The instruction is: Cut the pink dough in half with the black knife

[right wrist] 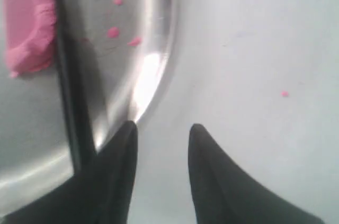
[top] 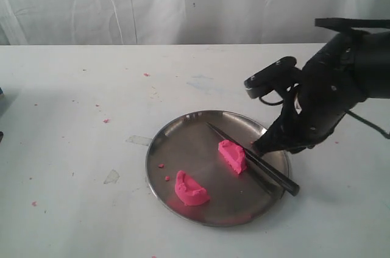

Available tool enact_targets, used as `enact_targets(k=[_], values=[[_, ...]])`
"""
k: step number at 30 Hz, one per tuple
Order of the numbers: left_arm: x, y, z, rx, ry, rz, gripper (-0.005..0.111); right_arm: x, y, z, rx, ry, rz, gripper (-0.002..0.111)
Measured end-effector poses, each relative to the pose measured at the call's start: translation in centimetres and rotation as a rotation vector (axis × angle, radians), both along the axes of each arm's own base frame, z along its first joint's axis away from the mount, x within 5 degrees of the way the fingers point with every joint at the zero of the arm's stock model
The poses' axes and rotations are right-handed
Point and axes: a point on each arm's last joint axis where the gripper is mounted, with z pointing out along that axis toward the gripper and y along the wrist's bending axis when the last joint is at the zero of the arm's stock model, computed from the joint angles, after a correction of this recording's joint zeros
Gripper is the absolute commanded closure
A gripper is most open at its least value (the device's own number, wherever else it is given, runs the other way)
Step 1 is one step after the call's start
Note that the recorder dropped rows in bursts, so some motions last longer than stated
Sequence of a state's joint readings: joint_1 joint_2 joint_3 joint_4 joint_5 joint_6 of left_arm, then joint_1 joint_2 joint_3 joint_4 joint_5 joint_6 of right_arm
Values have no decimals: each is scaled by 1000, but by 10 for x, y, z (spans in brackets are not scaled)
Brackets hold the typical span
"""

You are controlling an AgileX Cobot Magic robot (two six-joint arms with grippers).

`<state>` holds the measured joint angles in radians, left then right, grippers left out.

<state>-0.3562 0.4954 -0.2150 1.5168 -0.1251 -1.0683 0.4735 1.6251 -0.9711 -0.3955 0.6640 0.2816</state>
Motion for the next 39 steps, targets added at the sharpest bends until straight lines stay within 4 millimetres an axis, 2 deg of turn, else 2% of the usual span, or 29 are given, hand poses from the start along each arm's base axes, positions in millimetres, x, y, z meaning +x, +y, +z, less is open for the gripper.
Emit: enact_targets(k=[2, 4, 6, 7, 8, 9, 10, 11, 12, 13, 15, 18, 19, 23, 31, 34, 39], values=[[0, 0, 0, 0, 0, 0, 107, 2, -12, 4, -1, -50, -56, 79], [0, 0, 0, 0, 0, 0, 107, 1, -34, -1, 10, -80, -155, 86], [0, 0, 0, 0, 0, 0, 107, -9, -54, -9, 82, -111, -250, 96], [0, 0, 0, 0, 0, 0, 107, -15, -58, -6, 121, -143, -267, 105], [0, 0, 0, -3, 0, -5, 107, -29, -60, 8, 235, -248, -256, 108], [0, -1, 0, -4, 0, -8, 107, -36, -59, 16, 283, -300, -239, 108], [0, -1, 0, -5, 0, -12, 107, -54, -61, 38, 382, -428, -198, 108], [0, -1, 0, -5, 0, -12, 107, -62, -62, 46, 404, -474, -180, 108], [0, -1, 0, -5, 0, -12, 107, -83, -68, 65, 440, -574, -154, 108], [0, -1, 0, -5, 0, -12, 107, -94, -72, 74, 455, -623, -144, 108], [0, -2, 0, -7, 0, -19, 107, -135, -86, 100, 493, -794, -121, 108], [-2, -6, 1, -52, 9, -54, 107, -176, -103, 116, 515, -930, -147, 108], [-3, -9, 1, -68, 11, -86, 107, -195, -113, 121, 519, -974, -189, 108], [-6, -16, 2, -94, 10, -175, 107, -235, -132, 121, 538, -1062, -271, 108], [-9, -22, 3, -110, 9, -240, 107, -263, -142, 124, 594, -1178, -276, 108], [-9, -22, 3, -111, 9, -244, 107, -267, -144, 122, 598, -1196, -278, 108], [-9, -22, 3, -111, 9, -244, 107, -266, -144, 104, 554, -1194, -334, 108]])
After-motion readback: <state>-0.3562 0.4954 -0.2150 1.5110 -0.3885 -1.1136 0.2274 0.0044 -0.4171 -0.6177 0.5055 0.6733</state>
